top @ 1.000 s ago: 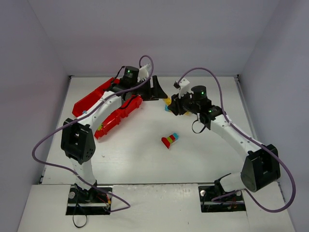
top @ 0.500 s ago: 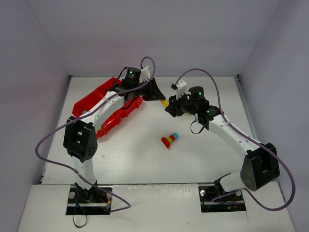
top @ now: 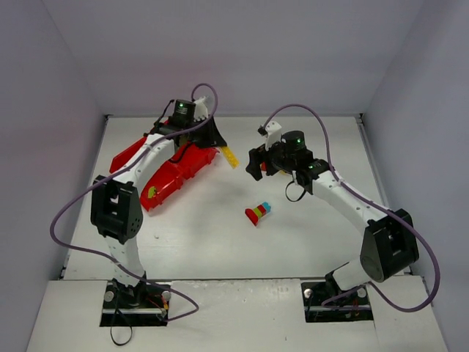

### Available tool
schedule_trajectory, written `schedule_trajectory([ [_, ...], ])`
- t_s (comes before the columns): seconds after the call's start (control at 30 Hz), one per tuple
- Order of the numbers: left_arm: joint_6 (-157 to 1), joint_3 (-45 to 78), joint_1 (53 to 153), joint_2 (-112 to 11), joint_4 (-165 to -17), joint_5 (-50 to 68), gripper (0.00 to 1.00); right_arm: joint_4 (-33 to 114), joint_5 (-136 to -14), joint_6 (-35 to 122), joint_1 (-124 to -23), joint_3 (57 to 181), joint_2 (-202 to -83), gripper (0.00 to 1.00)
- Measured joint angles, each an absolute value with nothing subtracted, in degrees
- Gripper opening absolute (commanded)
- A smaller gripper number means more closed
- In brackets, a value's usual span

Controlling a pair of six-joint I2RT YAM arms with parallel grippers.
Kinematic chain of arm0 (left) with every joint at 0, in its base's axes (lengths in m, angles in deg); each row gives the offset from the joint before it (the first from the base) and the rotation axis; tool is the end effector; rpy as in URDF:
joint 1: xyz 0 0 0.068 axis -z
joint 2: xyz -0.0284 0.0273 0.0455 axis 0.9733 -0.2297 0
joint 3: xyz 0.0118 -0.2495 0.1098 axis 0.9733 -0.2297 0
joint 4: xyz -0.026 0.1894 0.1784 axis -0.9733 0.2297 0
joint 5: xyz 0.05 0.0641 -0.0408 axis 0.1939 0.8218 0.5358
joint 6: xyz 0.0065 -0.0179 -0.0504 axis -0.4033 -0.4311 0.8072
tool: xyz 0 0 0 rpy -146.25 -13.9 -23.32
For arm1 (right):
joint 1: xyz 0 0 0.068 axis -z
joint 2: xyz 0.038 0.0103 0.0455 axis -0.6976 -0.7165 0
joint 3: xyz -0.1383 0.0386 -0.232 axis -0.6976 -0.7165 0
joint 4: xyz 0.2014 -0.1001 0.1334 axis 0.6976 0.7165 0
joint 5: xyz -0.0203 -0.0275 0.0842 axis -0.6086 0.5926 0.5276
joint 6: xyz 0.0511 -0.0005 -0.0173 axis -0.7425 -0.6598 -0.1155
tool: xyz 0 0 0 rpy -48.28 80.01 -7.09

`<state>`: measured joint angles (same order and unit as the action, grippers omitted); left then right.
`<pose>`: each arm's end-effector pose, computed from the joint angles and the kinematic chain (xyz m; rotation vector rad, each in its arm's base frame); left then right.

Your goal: Sort the legos into containers by color

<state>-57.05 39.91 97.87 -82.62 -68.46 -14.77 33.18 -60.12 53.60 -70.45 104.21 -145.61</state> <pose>0.4024 -0.1758 0.3209 0.1379 2.2433 -1.1194 0.3031 0.1642 0.3043 -0.7359 1.7344 0.6346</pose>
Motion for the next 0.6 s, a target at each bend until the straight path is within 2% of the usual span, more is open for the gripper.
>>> schedule_trajectory([
  [0.37,-65.70,41.70,89.19,-82.34,-63.21,4.79,0.06,33.44,-64.36,49.73,-65.89,104.25,-145.76,0.74],
  [0.6,-67.91,42.10,88.93,-83.83,-64.39,12.07,0.15,33.68,-64.89,45.25,-60.99,104.25,-145.94,0.73],
])
